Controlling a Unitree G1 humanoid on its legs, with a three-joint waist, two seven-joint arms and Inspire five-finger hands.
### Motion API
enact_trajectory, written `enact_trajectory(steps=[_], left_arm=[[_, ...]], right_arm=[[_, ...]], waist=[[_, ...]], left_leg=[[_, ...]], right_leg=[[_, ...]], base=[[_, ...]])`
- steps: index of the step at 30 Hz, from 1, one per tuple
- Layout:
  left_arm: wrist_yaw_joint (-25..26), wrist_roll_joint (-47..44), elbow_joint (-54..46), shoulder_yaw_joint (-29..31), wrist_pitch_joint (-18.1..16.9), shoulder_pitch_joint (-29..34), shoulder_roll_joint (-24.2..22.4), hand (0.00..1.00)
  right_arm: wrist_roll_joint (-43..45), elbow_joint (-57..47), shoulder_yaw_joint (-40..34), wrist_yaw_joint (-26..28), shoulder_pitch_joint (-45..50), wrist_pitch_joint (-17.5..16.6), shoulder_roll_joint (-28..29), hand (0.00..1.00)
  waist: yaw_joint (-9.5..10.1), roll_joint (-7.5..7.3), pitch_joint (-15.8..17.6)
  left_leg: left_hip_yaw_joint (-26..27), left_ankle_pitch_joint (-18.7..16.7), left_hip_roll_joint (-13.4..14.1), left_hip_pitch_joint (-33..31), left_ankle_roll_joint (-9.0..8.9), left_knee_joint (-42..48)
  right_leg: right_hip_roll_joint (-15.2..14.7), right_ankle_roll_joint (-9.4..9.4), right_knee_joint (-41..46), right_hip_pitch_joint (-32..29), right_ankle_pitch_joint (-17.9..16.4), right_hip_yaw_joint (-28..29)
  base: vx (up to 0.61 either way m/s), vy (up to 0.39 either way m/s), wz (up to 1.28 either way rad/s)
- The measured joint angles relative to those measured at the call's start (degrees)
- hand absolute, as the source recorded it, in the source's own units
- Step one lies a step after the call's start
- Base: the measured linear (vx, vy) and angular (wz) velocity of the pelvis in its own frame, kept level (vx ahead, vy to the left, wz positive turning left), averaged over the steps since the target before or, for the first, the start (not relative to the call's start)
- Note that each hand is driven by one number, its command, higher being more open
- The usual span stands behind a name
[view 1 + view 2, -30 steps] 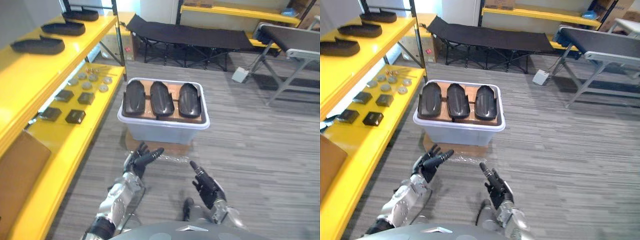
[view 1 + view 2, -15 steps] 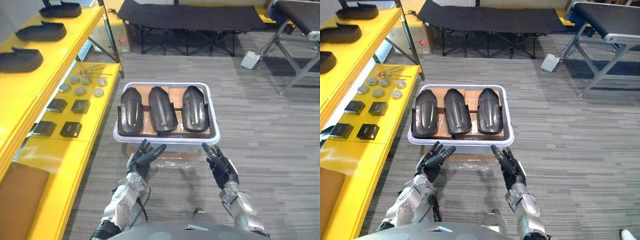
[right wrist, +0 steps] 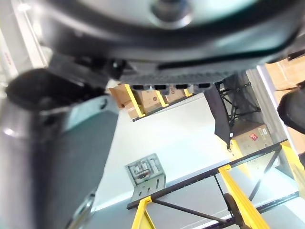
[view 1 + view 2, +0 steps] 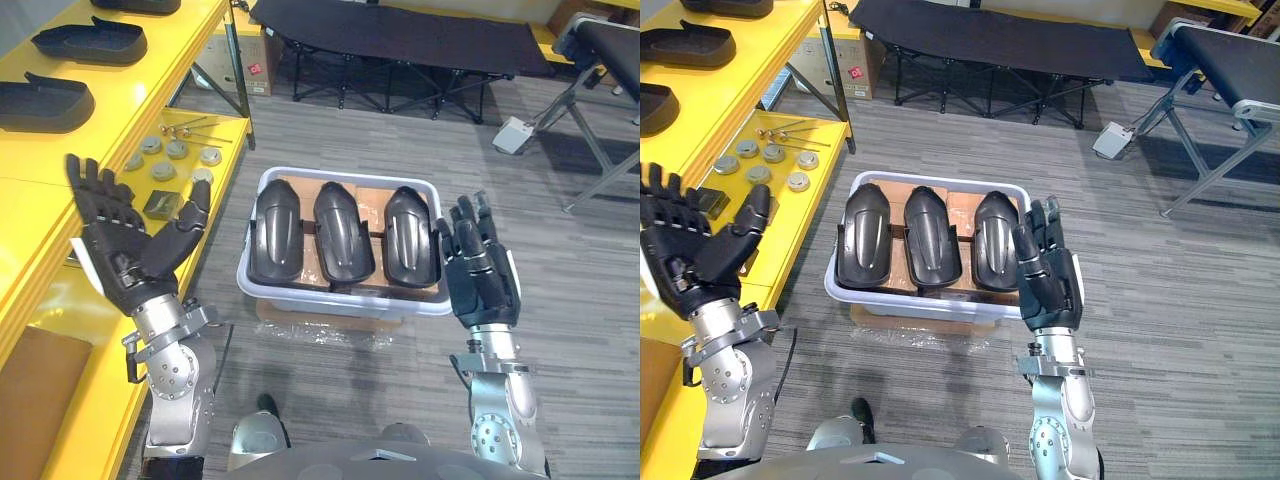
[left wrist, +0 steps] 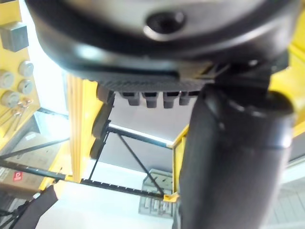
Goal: Walk over and take three plastic housings, then place them on the shelf
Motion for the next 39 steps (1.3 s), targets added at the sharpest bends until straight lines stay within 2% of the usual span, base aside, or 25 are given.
enact_trajectory(steps=[3,7,8,11,13,16,18,19,21,23,24,25,26,27,28,30,32,34,35,36,37,38,39], left_arm=[[0.5,-0.1,0.0,-1.5,-0.1,3.1,-2.1,1.00],[-2.7,-0.1,0.2,-6.3,0.0,3.8,-2.3,1.00],[-4.4,-0.2,0.2,-6.9,0.2,3.9,-2.1,1.00],[-6.5,-0.5,0.6,-7.1,1.4,4.0,-0.5,1.00],[-8.2,-1.9,1.4,-7.1,1.9,4.3,0.5,1.00],[-12.4,-3.4,2.7,-7.4,3.2,5.0,1.1,1.00],[-15.1,-6.5,3.2,-8.8,3.5,5.9,1.1,1.00],[-15.6,-6.8,3.2,-9.2,3.6,6.1,1.1,1.00],[-18.4,-6.7,3.5,-10.2,3.7,6.2,1.1,1.00],[-20.7,-7.0,4.0,-10.7,3.8,6.1,1.1,1.00],[-22.6,-7.8,4.1,-11.1,3.8,6.0,1.7,1.00],[-24.9,-8.0,4.0,-11.8,3.8,5.7,3.4,1.00],[-25.5,-7.9,4.0,-12.0,3.8,5.7,4.0,1.00],[-26.2,-7.3,4.0,-12.4,4.0,5.7,4.7,1.00],[-26.6,-6.7,4.1,-12.3,4.1,5.8,5.3,1.00],[-25.7,-6.7,4.3,-11.7,4.9,5.7,5.5,1.00],[-24.7,-6.8,5.2,-11.5,6.0,5.7,5.7,1.00],[-23.9,-6.9,5.8,-11.0,6.7,6.0,5.9,1.00],[-23.1,-6.9,5.8,-10.6,6.8,5.9,6.0,1.00],[-22.1,-6.9,5.8,-9.8,7.3,5.9,6.1,1.00],[-21.8,-6.9,5.8,-9.7,7.5,5.8,6.2,1.00],[-20.9,-6.8,7.6,-9.5,8.5,5.4,5.0,1.00],[-20.4,-6.9,7.9,-10.0,9.7,5.6,4.3,1.00]], right_arm=[[-0.3,0.2,-0.2,-1.2,0.5,2.5,-0.8,1.00],[-0.7,5.3,-5.3,-7.9,0.0,3.8,-2.8,1.00],[-2.3,8.9,-8.0,-11.9,-0.8,3.8,-2.9,1.00],[-4.6,15.2,-11.0,-16.6,-1.9,5.5,-5.1,1.00],[-5.2,18.6,-11.2,-17.5,-3.4,7.1,-7.2,1.00],[-8.1,30.1,-11.3,-21.4,-11.1,9.0,-11.7,1.00],[-8.5,33.0,-12.5,-21.6,-13.2,9.4,-13.3,1.00],[-8.5,33.1,-12.8,-21.6,-13.1,9.4,-13.6,1.00],[-7.8,33.2,-13.9,-22.2,-12.5,9.4,-13.4,1.00],[-6.4,33.2,-14.0,-22.6,-10.8,9.2,-13.0,1.00],[-6.2,33.0,-14.2,-22.7,-9.7,8.4,-12.0,1.00],[-6.3,32.8,-15.1,-22.9,-7.2,6.9,-9.2,1.00],[-6.3,32.9,-15.3,-23.0,-6.4,6.6,-8.0,1.00],[-6.4,33.0,-15.7,-23.1,-4.7,6.1,-5.9,1.00],[-6.9,33.2,-15.8,-23.1,-3.6,5.9,-3.8,1.00],[-7.5,33.2,-15.8,-22.9,-3.2,5.5,-2.1,1.00],[-7.5,33.2,-15.8,-23.0,-3.4,5.3,-2.3,1.00],[-8.0,33.2,-15.8,-23.1,-4.2,5.2,-3.0,1.00],[-9.6,33.2,-15.8,-23.2,-5.0,5.3,-4.1,1.00],[-10.6,33.2,-15.7,-23.6,-6.2,5.6,-5.9,1.00],[-10.9,33.3,-15.7,-23.7,-6.5,5.7,-6.4,1.00],[-11.4,34.7,-15.8,-24.2,-8.6,6.1,-10.3,1.00],[-11.5,35.6,-16.5,-25.6,-11.0,7.2,-13.3,1.00]], waist=[[-0.09,0.22,0.2],[-0.39,0.69,0.2],[-0.38,0.83,0.3],[-0.40,0.92,0.2],[-0.29,0.87,0.2],[-0.18,0.94,0.2],[-0.25,2.01,0.3],[-0.26,1.91,0.5],[-0.21,2.09,0.9],[-0.24,2.43,1.1],[-0.32,1.93,1.2],[-0.34,0.80,1.6],[-0.38,0.70,1.6],[-0.72,0.25,1.8],[-0.86,0.37,1.9],[-0.22,0.01,1.9],[0.05,-0.24,1.7],[0.41,-0.39,1.4],[1.10,-1.10,1.0],[1.83,-1.79,0.8],[1.81,-1.94,0.7],[1.70,0.70,0.8],[1.37,2.08,0.7]], left_leg=[[0.3,-0.1,0.6,-0.1,-0.22,0.1],[-0.1,-0.1,0.6,-1.3,-0.27,0.5],[-0.1,0.1,0.5,-1.5,-0.29,0.5],[0.4,0.0,0.4,-2.2,-0.11,-0.3],[1.3,0.3,0.4,-2.2,-0.40,-0.9],[2.2,1.6,0.5,-4.2,-0.61,-0.9],[2.0,3.1,1.2,-6.4,-0.65,-1.3],[1.9,3.5,1.2,-6.9,-0.51,-1.4],[1.0,2.9,1.3,-7.4,-0.15,0.2],[-0.1,1.6,1.2,-7.0,0.18,1.9],[-1.1,0.7,0.6,-6.3,0.60,3.0],[-3.1,-0.6,-0.7,-5.2,1.36,4.2],[-3.8,-0.8,-1.1,-4.7,1.67,4.2],[-5.8,-1.3,-1.6,-3.9,2.37,3.7],[-7.1,-1.5,-1.6,-4.0,2.88,3.6],[-7.3,-1.7,-1.6,-3.7,3.20,3.0],[-6.9,-2.3,-1.6,-2.9,3.22,3.1],[-5.5,-3.0,-1.5,-2.8,2.58,3.4],[-4.5,-3.8,-1.5,-3.1,1.86,4.5],[-3.2,-5.0,-1.4,-4.0,0.67,7.0],[-3.1,-5.4,-1.4,-4.3,0.55,7.8],[-2.9,-7.1,1.0,-5.8,-0.48,11.4],[-2.6,-7.1,2.8,-7.1,-0.65,13.3]], right_leg=[[1.4,-0.07,-2.6,1.4,-0.1,-0.6],[1.8,-0.77,-4.6,2.7,-0.9,-3.1],[1.7,-0.73,-4.6,2.7,-1.3,-3.2],[1.6,-1.19,-4.9,2.4,-2.5,-3.7],[1.7,-0.97,-5.8,2.3,-2.9,-4.4],[1.7,0.14,-7.5,1.5,-4.9,-6.0],[2.4,0.34,-7.5,0.3,-5.0,-7.9],[2.4,0.22,-7.4,0.2,-5.1,-8.7],[0.4,-0.89,-1.6,-0.3,-6.8,-11.0],[-2.2,-2.11,9.2,-2.5,-7.5,-9.4],[-4.3,-2.96,16.3,-4.4,-7.0,-6.6],[-6.2,-6.38,25.7,-7.7,-3.3,0.2],[-6.5,-6.76,28.5,-8.8,-0.7,2.6],[-6.4,-6.22,32.6,-11.1,2.9,6.4],[-4.9,-5.20,33.5,-12.6,-3.1,9.4],[-2.9,-4.78,31.8,-14.6,-8.3,9.9],[-2.0,-4.06,26.0,-14.1,-8.9,8.4],[-1.6,-3.14,17.1,-12.1,-8.2,3.7],[-0.9,-2.11,10.7,-10.4,-7.4,0.3],[0.3,-1.62,5.4,-8.4,-4.6,-1.2],[0.5,-1.41,4.3,-8.0,-4.8,-1.6],[2.5,-1.27,1.7,-6.7,-4.2,-2.7],[4.2,-1.70,0.2,-6.3,-4.1,-2.9]], base=[[-0.03,-0.041,-0.03],[-0.07,-0.034,0.12],[-0.09,-0.006,0.11],[-0.13,0.000,0.03],[-0.10,-0.020,-0.05],[-0.12,-0.053,0.04],[-0.08,-0.059,0.36],[-0.03,-0.017,0.64],[0.01,0.037,0.61],[0.01,0.077,0.45],[0.02,0.160,0.70],[0.04,0.164,0.75],[0.09,0.129,0.86],[0.11,0.080,0.71],[0.11,0.067,0.61],[0.09,0.053,0.19],[0.09,0.028,-0.01],[0.09,-0.033,-0.14],[0.12,-0.140,-0.42],[0.12,-0.180,-0.41],[0.09,-0.207,-0.42],[0.06,-0.155,-0.22],[0.07,-0.151,-0.21]])
